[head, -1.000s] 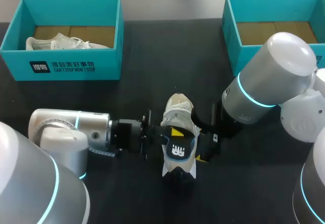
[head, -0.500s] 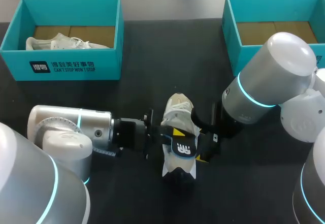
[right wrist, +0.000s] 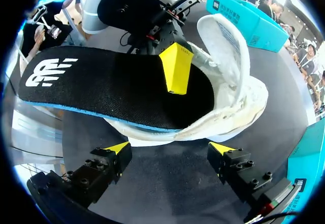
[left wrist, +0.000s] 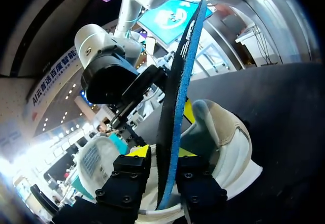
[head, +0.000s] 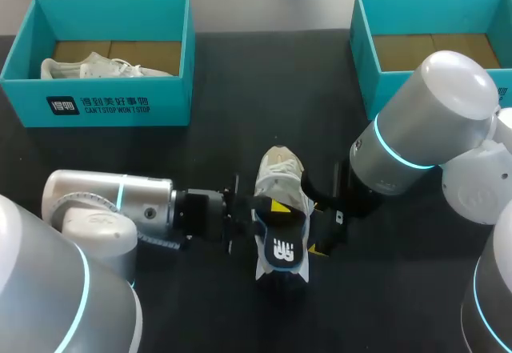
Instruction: Take the shoe out of the shoebox, open the shoe tongue, remove and reinsert the insole, then place the shoe into the shoebox
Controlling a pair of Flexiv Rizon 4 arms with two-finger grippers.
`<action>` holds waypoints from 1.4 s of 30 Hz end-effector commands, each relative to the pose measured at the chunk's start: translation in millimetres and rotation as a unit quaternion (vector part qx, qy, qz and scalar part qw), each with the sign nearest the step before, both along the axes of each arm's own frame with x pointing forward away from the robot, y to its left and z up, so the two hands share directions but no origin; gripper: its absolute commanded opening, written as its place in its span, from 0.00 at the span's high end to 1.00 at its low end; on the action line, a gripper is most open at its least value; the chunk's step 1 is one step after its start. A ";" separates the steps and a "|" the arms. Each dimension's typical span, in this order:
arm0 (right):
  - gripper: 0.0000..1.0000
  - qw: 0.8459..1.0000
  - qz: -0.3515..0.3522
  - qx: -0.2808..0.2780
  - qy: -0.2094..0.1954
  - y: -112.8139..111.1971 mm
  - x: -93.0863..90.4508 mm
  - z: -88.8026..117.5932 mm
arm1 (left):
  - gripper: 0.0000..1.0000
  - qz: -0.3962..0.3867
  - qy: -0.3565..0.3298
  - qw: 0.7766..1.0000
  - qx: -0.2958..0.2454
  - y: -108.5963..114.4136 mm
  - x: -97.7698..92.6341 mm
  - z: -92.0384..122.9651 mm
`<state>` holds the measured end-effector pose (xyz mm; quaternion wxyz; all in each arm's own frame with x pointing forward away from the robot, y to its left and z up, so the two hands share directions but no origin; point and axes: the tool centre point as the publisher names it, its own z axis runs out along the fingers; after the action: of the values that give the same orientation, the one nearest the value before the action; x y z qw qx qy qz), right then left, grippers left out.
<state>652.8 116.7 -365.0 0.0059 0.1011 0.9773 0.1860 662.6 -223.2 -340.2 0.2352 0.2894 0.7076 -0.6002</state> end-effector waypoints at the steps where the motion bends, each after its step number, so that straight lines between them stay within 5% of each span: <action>1: 0.00 1.000 -0.001 0.000 -0.001 1.2 -1.1 -1.5 | 0.73 0.000 -0.002 1.000 -0.001 0.3 -4.3 2.5; 23: 0.00 1.000 -0.001 0.000 -0.001 1.2 -1.1 -1.5 | 0.73 0.033 0.003 0.999 0.035 -1.7 -21.2 25.5; 30: 0.00 1.000 -0.001 0.000 -0.001 1.2 -1.1 -1.5 | 0.92 0.034 0.003 0.998 0.055 -5.6 -26.3 27.0; 42: 0.00 1.000 -0.001 0.000 -0.001 1.2 -1.1 -1.5 | 1.00 0.019 -0.031 0.998 0.049 -5.1 -23.8 17.5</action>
<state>652.8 116.6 -365.0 0.0059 0.1011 0.9773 0.1860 634.8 -228.9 -315.4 0.2514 0.3025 0.7413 -0.5440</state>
